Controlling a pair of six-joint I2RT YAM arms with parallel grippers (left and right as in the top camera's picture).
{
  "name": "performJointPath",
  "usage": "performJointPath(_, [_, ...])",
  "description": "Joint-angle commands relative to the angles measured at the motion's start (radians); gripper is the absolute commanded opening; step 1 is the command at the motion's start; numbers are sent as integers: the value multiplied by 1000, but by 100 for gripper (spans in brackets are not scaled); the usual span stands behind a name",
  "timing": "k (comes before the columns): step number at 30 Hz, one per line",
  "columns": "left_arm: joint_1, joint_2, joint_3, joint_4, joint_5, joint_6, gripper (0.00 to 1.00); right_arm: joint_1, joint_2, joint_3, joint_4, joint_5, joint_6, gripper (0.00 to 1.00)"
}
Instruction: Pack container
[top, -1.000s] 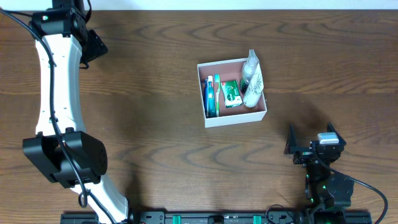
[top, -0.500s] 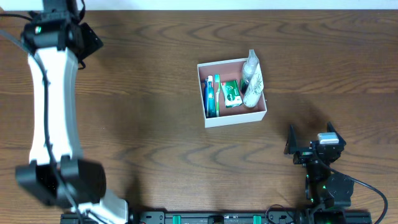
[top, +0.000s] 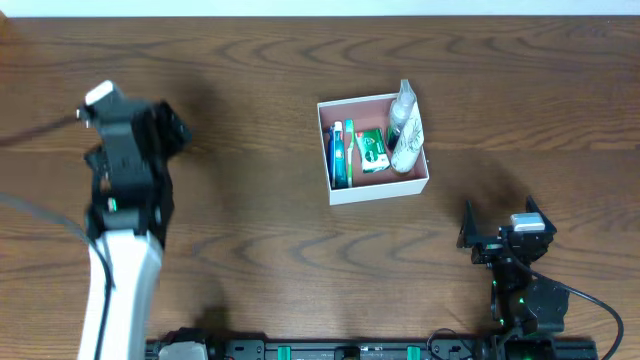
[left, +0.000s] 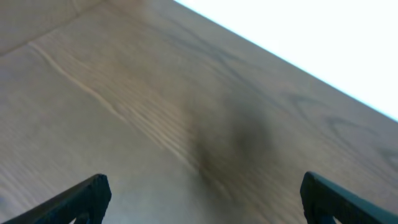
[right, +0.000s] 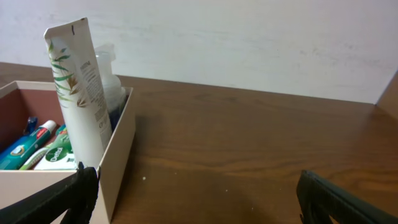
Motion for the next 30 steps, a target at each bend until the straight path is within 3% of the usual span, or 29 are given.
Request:
performJointPath(1, [1, -152, -136, 64, 17, 39, 98, 18, -7, -2, -3, 7, -12, 99])
performJointPath(6, [1, -368, -313, 91, 86, 171, 98, 18, -7, -2, -3, 7, -12, 99])
performJointPath(17, [1, -801, -603, 111, 115, 174, 98, 18, -7, -2, -3, 7, -12, 99])
performJointPath(22, [1, -908, -700, 168, 116, 174, 98, 18, -7, -2, -3, 7, -12, 99])
performJointPath(30, [1, -921, -777, 275, 116, 174, 98, 18, -7, -2, -3, 7, -12, 99])
